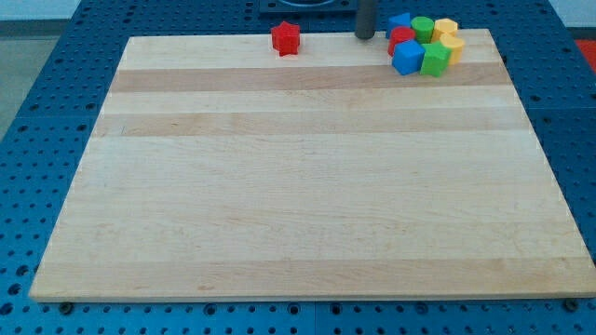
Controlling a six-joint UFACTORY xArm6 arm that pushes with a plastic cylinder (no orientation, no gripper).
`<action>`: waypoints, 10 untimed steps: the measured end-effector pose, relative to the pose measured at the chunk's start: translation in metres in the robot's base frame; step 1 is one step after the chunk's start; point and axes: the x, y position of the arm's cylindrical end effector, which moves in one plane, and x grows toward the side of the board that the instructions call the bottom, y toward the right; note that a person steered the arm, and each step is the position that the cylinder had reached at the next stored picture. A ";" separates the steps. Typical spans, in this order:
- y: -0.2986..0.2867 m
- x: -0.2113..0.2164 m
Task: Slide the blue triangle slightly to the top left side of the green circle
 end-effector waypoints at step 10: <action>-0.061 0.062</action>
